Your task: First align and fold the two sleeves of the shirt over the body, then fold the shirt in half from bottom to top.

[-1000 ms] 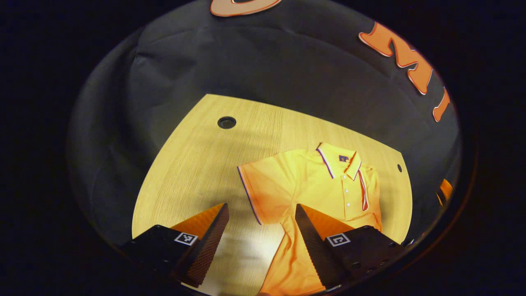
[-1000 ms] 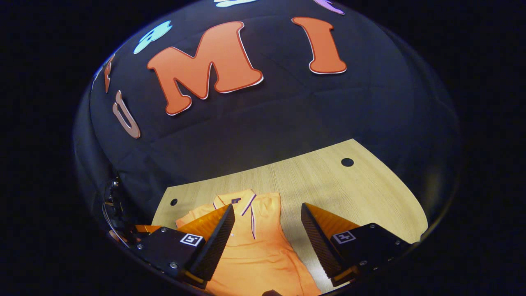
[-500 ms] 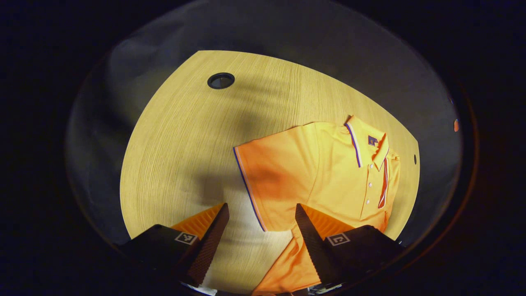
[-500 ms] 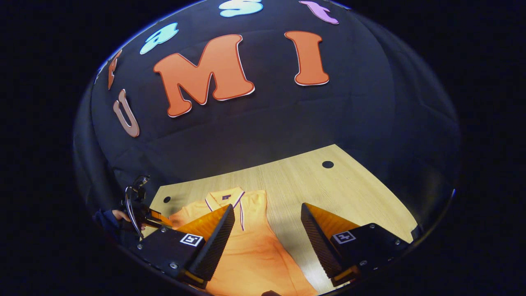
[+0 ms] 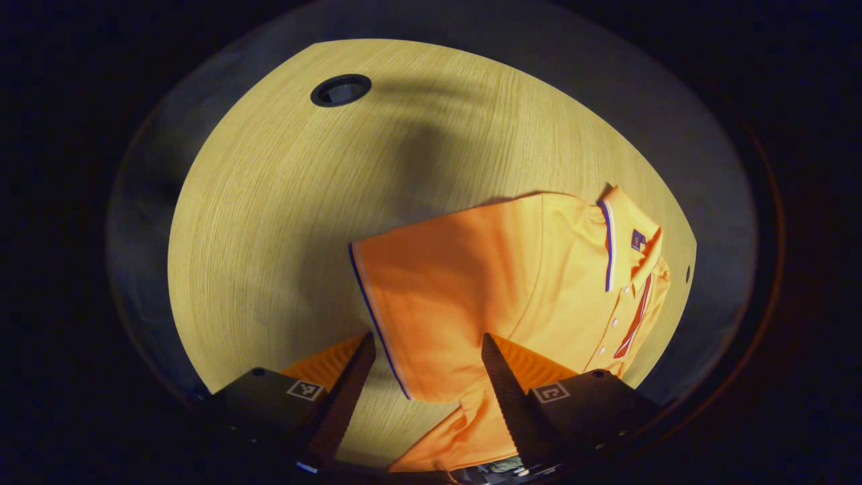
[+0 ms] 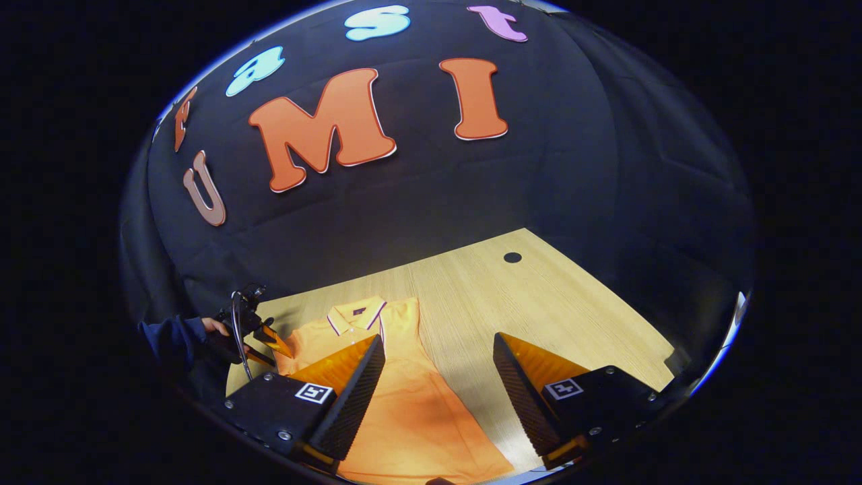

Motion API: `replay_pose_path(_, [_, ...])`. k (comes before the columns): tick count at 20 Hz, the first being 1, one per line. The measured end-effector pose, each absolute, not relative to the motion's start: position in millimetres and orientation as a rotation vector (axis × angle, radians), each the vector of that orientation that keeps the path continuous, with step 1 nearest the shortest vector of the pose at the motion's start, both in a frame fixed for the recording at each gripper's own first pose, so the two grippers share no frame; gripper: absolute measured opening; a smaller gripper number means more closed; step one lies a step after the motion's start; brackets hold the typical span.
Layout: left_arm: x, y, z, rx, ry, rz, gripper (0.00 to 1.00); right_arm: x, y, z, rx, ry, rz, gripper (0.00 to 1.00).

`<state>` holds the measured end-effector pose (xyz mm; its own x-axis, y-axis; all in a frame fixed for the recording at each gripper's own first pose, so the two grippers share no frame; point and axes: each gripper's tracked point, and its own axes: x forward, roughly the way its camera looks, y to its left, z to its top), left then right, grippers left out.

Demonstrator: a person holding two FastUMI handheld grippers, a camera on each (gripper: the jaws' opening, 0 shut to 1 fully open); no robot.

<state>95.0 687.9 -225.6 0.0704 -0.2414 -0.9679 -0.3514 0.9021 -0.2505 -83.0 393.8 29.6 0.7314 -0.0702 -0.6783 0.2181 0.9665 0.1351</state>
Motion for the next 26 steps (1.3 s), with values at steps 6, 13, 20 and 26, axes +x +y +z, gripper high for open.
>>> replay_pose_path(6, [97.5, 698.7, -230.1, -0.383, 1.57, 0.192, 0.58, -88.1, 384.2, 27.5, 0.187, 0.746, -0.162, 0.98])
replay_pose_path(13, [107.9, 683.4, -211.7, -0.43, 1.495, 0.037, 0.14, -82.5, 378.3, 15.3, 0.199, 0.762, -0.141, 0.99])
replay_pose_path(20, [116.5, 664.4, -169.1, -0.327, 1.365, -0.107, 0.14, -71.6, 377.6, 8.8, 0.222, 0.775, -0.099, 0.99])
replay_pose_path(26, [121.0, 635.2, -148.1, -0.277, 1.332, -0.128, 0.14, -68.7, 369.9, 6.4, 0.222, 0.781, -0.082, 0.99])
